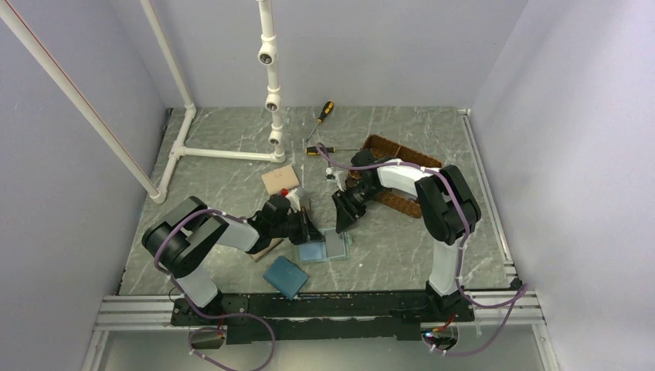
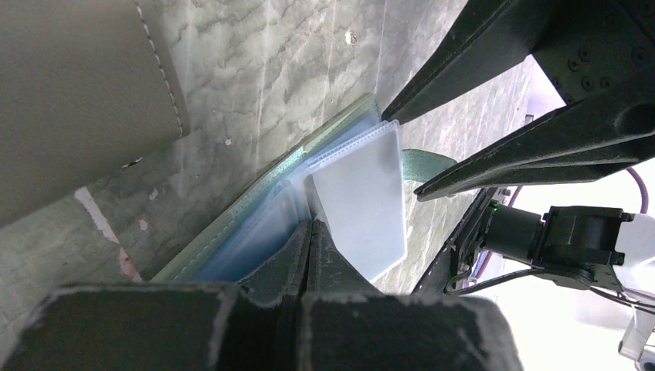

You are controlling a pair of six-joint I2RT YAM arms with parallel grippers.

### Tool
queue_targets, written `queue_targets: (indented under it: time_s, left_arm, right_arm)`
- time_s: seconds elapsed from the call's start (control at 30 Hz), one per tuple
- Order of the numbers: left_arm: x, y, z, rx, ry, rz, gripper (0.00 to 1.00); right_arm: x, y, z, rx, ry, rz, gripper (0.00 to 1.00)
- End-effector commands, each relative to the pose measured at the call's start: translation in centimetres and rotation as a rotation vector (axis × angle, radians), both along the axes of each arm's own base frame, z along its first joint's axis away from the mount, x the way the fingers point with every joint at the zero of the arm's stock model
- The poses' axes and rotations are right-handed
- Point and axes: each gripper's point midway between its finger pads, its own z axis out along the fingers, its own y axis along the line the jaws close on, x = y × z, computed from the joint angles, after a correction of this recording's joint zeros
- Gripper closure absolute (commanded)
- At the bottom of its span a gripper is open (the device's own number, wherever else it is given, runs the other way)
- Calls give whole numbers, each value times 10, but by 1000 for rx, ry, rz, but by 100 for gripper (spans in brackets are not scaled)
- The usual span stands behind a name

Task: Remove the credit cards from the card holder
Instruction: Remove the credit card from the card holder.

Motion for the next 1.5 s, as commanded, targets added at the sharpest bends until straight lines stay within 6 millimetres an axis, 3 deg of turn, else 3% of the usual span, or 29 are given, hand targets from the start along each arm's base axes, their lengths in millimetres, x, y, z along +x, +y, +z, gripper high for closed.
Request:
queue_targets:
  time_s: [0.0,0.23,0.3,0.5,0.83,1.1,1.47]
  left_arm:
    - [-14,28,-45,158,72,35,100]
    - [-13,27,-41,142,66,41,100]
    - [-12,26,-36,127,59,43,95]
    - [-11,22,-22,64,36,40,69]
    - [-15,15,-6,-24,-4,7,39]
    - [-18,9,6,-95,-51,-38,35]
    - [-19,2,14,-148,-78,-73,18]
  right_arm:
    - [-5,12,12,66,10,39,58]
    - [-5,13,11,63,21,32,70]
    - [-6,13,11,66,24,30,72]
    - [-10,18,20,116,57,40,70]
    - [-17,24,28,178,111,50,64]
    - [-18,28,28,200,148,35,65]
    - [-19,31,31,224,172,27,67]
